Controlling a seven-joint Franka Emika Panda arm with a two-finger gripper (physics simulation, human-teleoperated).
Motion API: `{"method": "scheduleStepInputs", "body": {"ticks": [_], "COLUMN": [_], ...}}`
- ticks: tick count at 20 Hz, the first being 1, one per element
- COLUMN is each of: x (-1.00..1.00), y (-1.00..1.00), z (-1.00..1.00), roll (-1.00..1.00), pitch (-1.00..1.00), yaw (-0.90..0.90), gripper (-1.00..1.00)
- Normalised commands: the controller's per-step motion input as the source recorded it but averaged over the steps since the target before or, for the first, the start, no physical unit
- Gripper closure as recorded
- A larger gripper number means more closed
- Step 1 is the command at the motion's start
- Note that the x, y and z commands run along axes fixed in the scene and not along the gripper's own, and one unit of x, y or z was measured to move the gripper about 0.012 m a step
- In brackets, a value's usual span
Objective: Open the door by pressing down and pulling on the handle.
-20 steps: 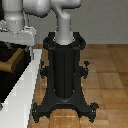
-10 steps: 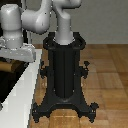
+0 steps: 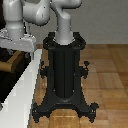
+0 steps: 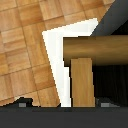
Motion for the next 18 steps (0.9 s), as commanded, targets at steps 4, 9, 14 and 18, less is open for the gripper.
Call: {"method": "scheduleStepInputs", "body": {"ticks": [4,9,14,18], "x": [0.00,0.00,0.00,0.00], "y": [-0.50,-0.20,-0.40,0.00], "z": [0.00,-0.40,-0.20,0.00], "roll": [0.00,0.00,0.00,0.00], "pitch": [0.00,0.00,0.00,0.00], "yaw": [0.00,0.00,0.00,0.00], "gripper": [-1.00,-1.00,-1.00,1.00]}}
